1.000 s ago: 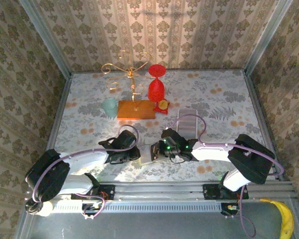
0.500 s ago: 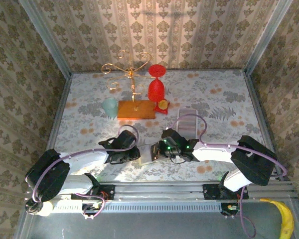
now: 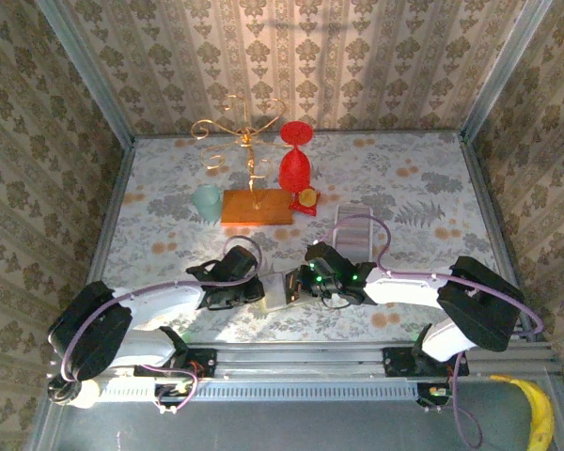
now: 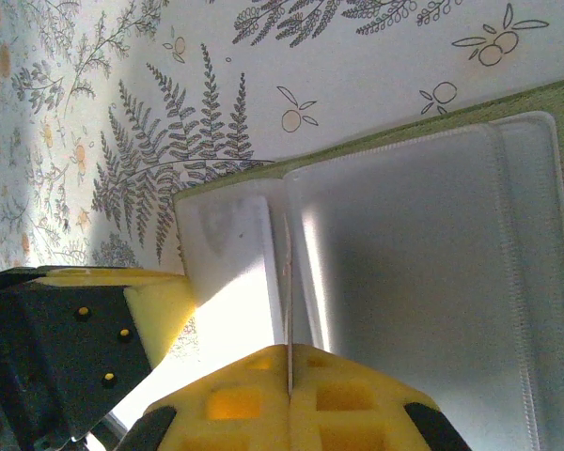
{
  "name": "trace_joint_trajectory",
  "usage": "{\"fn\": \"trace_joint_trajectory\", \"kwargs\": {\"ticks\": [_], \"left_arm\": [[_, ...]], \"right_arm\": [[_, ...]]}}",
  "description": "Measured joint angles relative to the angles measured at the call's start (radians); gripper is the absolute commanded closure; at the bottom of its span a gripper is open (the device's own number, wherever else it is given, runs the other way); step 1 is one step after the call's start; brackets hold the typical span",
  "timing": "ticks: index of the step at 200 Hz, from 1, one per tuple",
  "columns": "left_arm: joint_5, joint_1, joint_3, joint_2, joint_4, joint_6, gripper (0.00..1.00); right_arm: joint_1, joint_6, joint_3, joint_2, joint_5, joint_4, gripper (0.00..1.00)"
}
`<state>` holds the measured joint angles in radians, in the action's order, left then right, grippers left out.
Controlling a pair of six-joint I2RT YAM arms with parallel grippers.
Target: Put the credit cards into the card holder
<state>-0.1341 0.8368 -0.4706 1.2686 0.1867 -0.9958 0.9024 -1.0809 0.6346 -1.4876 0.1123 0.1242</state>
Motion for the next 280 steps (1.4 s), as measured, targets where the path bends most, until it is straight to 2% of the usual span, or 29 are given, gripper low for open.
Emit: {"fn": "trace_joint_trajectory", "kwargs": {"ticks": [203, 280], "left_arm": [[0.000, 0.000, 0.000, 0.000, 0.000, 0.000, 0.87], [0.000, 0.000, 0.002, 0.000, -0.001, 0.000, 0.87]], "right_arm": [[0.006, -0.050, 0.000, -0.042, 0.005, 0.074, 1.00], [0.006, -0.049, 0.000, -0.089, 0.057, 0.132, 1.00]]}}
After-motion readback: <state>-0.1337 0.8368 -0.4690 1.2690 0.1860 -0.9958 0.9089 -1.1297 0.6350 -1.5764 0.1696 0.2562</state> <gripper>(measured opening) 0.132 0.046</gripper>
